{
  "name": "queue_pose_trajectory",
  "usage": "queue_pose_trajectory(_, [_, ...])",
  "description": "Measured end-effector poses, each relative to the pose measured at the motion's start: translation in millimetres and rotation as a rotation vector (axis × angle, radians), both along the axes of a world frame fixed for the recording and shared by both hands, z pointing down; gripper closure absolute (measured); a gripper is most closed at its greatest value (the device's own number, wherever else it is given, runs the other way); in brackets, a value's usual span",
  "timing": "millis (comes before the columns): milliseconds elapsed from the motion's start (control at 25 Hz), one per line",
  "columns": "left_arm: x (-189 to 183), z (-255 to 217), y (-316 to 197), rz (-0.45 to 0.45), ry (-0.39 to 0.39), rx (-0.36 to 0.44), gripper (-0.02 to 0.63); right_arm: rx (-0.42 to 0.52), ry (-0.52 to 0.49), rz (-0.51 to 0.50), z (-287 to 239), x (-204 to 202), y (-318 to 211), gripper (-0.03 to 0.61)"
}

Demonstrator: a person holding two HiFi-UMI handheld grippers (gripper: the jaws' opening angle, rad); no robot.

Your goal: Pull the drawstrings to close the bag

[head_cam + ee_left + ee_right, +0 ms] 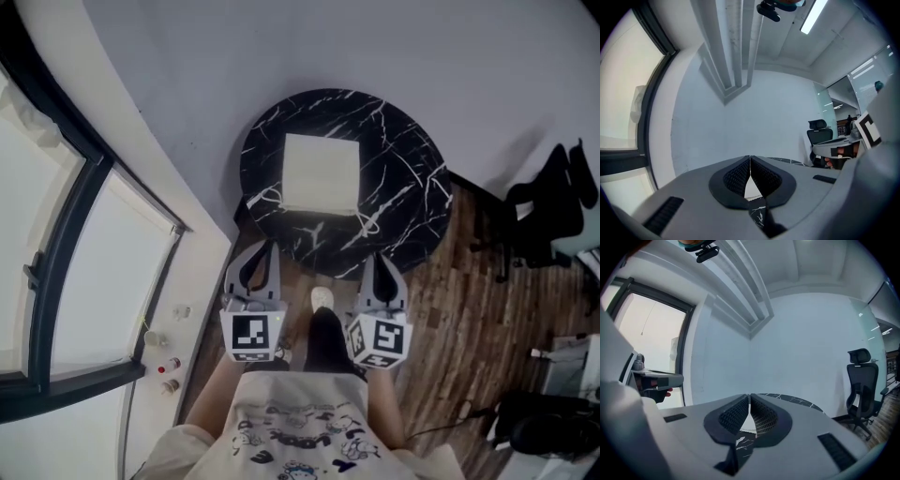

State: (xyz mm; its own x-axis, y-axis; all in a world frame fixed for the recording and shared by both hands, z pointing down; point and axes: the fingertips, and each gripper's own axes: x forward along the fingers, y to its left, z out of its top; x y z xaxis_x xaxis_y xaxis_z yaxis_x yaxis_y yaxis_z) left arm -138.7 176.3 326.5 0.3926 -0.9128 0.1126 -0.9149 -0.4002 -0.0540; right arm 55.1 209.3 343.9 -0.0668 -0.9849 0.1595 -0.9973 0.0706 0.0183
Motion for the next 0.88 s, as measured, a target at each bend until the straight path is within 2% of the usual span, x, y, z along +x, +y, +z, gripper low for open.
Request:
queue_pose_trajectory(280, [29, 23, -66, -0.069, 0.001, -0.066, 0.572, -0.108, 0.013, -0.116, 30, 29, -81, 0.555])
queue_pose_trajectory(520, [54, 46, -113, -0.135, -0.032, -0.135, 0.572, -0.195, 0.058, -0.241, 53, 46, -136, 0.555])
queue_pose_trajectory(680, [65, 54, -139, -0.175, -0.073, -0.15, 0.572, -0.219, 0.069, -0.298, 64, 61, -166, 0.554])
queue_pose_trajectory(880, [69, 75, -156, -0.203, -0.137, -0.186, 0.572, -0.278, 0.075, -0.32, 89, 79, -190, 0.554])
